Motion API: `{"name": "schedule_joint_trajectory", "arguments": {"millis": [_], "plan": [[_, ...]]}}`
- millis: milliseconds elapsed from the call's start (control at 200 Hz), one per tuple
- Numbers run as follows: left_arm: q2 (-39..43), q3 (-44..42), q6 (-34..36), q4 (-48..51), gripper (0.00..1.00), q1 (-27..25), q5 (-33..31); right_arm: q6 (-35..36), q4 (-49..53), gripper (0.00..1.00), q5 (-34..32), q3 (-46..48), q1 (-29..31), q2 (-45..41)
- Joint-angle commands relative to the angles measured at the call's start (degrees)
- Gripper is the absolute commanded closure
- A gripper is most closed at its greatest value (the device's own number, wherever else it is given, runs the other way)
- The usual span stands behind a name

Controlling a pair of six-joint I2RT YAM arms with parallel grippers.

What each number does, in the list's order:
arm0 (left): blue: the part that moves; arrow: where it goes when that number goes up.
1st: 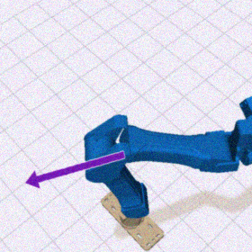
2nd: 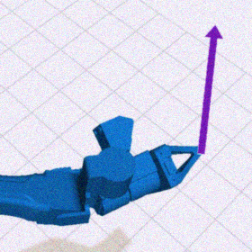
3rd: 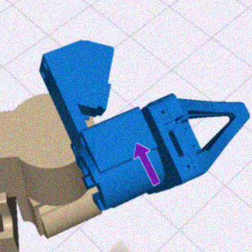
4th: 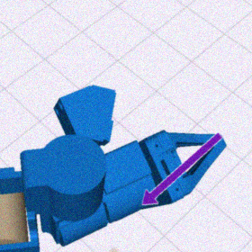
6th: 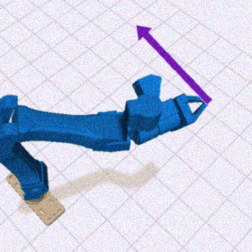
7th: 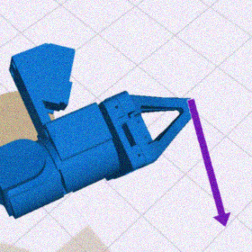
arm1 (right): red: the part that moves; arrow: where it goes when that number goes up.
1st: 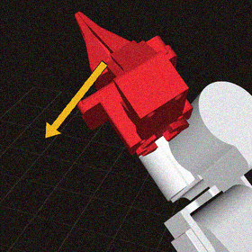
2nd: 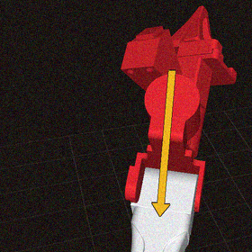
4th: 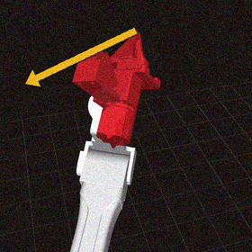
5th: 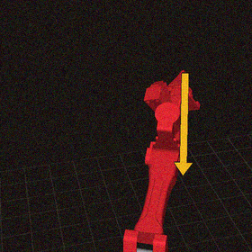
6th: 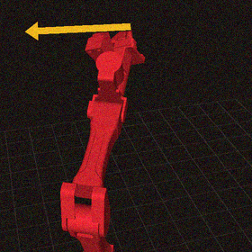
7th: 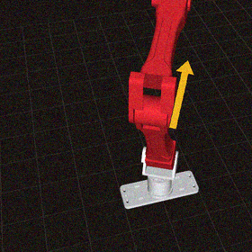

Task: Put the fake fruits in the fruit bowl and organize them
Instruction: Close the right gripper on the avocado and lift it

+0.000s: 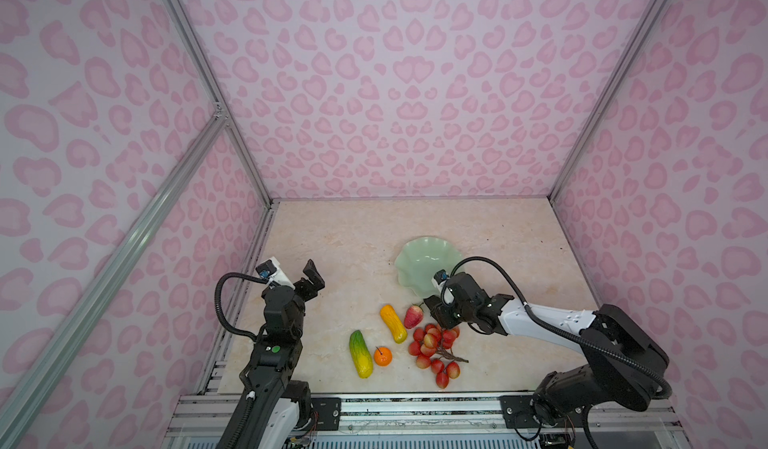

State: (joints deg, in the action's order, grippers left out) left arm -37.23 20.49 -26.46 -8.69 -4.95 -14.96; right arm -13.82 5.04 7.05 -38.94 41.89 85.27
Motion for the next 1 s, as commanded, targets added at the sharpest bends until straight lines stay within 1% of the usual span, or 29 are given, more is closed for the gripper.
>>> {"name": "schedule_joint_trajectory", "arguments": {"millis": [0,75,185,425,630,780,830,900,995], "plan": [[0.23,0.42,-0.35,0.07,0.01,0.04,0.11,0.4,0.59,0.48,-0.72,-0.44,0.09,0.9],[0.15,0.26,-0.6,0.07,0.01,0.07,0.13,0.22,0.84,0.53,-1.69,-0.44,0.36,0.96],[-0.03,0.34,-0.92,0.12,0.01,0.04,0.28,0.53,2.77,0.66,-3.34,-0.52,0.8,-0.5],[-0.21,0.34,-1.71,0.31,0.01,0.07,0.02,0.03,10.18,0.75,-8.01,1.03,2.39,-8.43],[-0.9,0.75,-2.51,0.8,0.01,0.07,-0.44,0.67,17.15,0.78,-10.85,-0.09,3.89,-16.96],[-0.26,1.13,-2.93,1.87,0.01,0.04,-0.66,0.38,20.67,0.78,-10.04,-2.96,4.08,-22.29],[0.13,1.04,-3.39,2.37,0.01,0.04,-0.84,0.1,20.0,0.78,-9.66,-3.5,4.08,-23.09],[0.73,1.17,-4.05,3.58,0.01,0.04,-0.38,-0.69,16.39,0.78,-10.51,-4.16,4.01,-23.47],[1.47,1.61,-5.06,6.37,0.0,0.04,1.01,-0.84,11.72,0.79,-10.81,-7.42,2.33,-19.56]]}}
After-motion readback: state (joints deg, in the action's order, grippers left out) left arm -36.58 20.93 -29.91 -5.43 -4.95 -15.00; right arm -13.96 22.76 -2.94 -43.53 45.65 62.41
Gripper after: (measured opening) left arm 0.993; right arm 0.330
